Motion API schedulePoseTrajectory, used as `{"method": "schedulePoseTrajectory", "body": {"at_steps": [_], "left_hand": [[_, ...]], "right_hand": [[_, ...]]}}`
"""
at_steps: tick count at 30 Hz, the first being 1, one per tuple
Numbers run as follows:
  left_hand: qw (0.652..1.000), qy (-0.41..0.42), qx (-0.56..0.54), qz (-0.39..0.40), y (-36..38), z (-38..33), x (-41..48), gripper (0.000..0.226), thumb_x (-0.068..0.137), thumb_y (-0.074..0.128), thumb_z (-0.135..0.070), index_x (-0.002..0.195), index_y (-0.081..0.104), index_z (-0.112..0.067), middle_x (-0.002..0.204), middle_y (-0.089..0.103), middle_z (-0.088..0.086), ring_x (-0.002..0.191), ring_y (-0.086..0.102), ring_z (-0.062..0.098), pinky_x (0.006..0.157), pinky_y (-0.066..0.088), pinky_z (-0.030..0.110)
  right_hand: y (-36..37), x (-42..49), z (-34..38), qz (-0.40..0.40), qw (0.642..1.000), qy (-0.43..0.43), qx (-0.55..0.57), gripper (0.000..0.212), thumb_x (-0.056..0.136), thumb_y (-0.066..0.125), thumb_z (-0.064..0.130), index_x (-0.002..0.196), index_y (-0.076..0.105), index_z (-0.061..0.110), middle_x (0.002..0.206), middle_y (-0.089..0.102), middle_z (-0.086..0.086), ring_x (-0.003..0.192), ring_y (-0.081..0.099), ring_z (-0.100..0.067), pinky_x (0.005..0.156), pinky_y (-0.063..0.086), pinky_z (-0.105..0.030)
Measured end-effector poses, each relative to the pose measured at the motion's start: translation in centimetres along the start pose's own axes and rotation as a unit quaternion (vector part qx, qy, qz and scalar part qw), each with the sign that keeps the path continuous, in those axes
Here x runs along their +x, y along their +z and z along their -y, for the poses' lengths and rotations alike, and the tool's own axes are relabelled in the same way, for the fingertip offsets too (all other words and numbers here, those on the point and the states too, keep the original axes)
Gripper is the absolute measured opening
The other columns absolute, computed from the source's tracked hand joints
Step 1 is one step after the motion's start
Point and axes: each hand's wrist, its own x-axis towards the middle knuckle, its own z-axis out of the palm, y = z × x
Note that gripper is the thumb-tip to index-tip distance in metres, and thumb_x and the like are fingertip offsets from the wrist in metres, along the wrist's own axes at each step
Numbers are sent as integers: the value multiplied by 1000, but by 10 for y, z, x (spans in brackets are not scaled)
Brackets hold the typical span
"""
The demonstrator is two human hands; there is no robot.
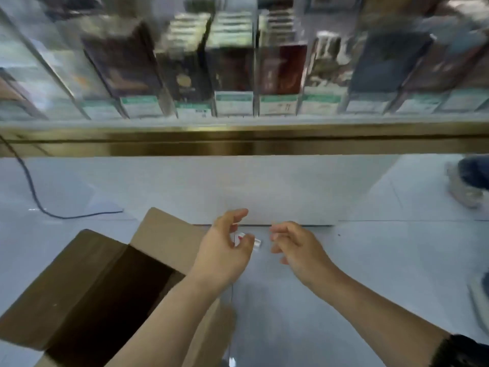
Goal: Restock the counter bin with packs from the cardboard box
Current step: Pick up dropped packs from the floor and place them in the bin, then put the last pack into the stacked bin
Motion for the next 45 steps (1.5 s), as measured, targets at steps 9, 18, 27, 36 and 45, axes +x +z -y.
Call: {"method": "schedulePoseTrajectory", "body": {"at_steps": [9,18,27,36,45], "left_hand": [[1000,9,-3,4,38,108,72,45,91,56,-15,133,47,-31,129,50,-11,114,47,2,89,38,18],[993,72,97,11,41,156,130,49,92,54,-22,138,42,-32,139,46,-8,122,47,10,90,35,20],[987,102,123,31,41,180,165,50,92,54,-22,140,42,-26,132,54,1,107,55,12,78,40,17],[987,111,101,53,51,187,188,48,92,55,-24,139,42,-28,108,63,0,73,52,3,63,42,7],[988,93,109,59,55,191,189,47,92,56,-29,137,43,-34,137,49,-9,67,48,-11,49,36,-3]], "right_hand": [[59,97,-143,-8,997,44,-69,18,94,48,16,88,57,30,94,64,-1,89,64,-24,70,50,-33],[112,187,-226,18,978,18,-207,21,97,43,19,112,56,15,108,62,-4,92,57,-18,73,45,-25],[153,253,-278,49,936,2,-349,34,95,48,25,126,52,11,128,47,-13,112,54,-28,93,40,-25],[176,288,-308,71,899,-8,-432,41,96,43,27,135,45,16,154,17,-8,139,18,-29,112,28,-37],[170,316,-326,120,839,57,-528,51,97,35,43,145,36,25,160,-8,-1,145,-9,-33,116,14,-50]]}}
